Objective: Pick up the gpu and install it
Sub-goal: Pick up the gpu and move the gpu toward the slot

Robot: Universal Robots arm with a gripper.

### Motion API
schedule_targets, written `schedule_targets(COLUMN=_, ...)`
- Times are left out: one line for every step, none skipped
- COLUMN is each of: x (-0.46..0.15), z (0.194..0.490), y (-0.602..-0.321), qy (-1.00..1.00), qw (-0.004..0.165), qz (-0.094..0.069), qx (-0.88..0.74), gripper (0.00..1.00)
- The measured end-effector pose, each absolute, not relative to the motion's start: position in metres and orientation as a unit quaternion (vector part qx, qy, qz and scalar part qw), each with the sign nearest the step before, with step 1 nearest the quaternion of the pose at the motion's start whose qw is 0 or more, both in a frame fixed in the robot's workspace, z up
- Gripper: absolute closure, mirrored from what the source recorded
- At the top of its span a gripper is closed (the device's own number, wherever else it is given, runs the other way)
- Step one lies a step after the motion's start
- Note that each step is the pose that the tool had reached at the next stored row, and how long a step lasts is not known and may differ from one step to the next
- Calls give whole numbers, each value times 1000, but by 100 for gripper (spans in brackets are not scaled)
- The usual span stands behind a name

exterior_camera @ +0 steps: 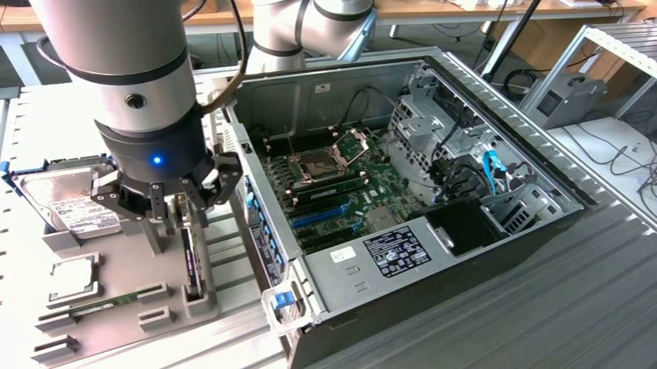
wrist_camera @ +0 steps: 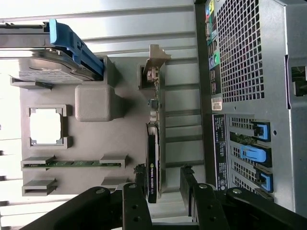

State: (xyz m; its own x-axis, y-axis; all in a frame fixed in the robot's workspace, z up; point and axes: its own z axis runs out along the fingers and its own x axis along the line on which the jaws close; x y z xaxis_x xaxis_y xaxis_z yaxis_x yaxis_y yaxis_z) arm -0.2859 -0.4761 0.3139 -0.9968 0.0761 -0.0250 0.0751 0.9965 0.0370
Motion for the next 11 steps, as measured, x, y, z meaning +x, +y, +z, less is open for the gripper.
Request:
schedule_targets(x=-286, z=313, y=-476, qy=999, qw=13, qz=18, qx=38, gripper=58)
schedule_targets(x=-286, z=313, y=-476, qy=999, qw=13, qz=18, qx=38, gripper=58)
schedule_targets(x=-286, z=313, y=-476, qy=999, qw=13, qz=18, qx=38, gripper=58)
schedule_targets(x=-286, z=313, y=-476, qy=999, qw=13, qz=18, qx=38, gripper=58)
schedule_targets(x=-287, z=313, y=-476, qy=999, qw=13, qz=18, qx=38, gripper=58)
schedule_targets(x=-287, z=313, y=-476, qy=999, qw=13, qz=18, qx=38, gripper=58)
schedule_targets(x=-287, z=312, y=-476, qy=999, qw=13, qz=18, qx=38, gripper=58)
schedule_targets(x=-287, z=312, y=-476, qy=999, qw=13, qz=18, qx=38, gripper=58)
schedule_targets(x=-287, z=312, y=-476, qy=999, qw=13, qz=18, qx=38, gripper=58)
schedule_targets(x=-287, z=312, y=-476, qy=999, qw=13, qz=18, qx=38, gripper=58)
schedule_targets(x=-287, z=312, y=-476, qy=999, qw=13, qz=18, qx=38, gripper=58)
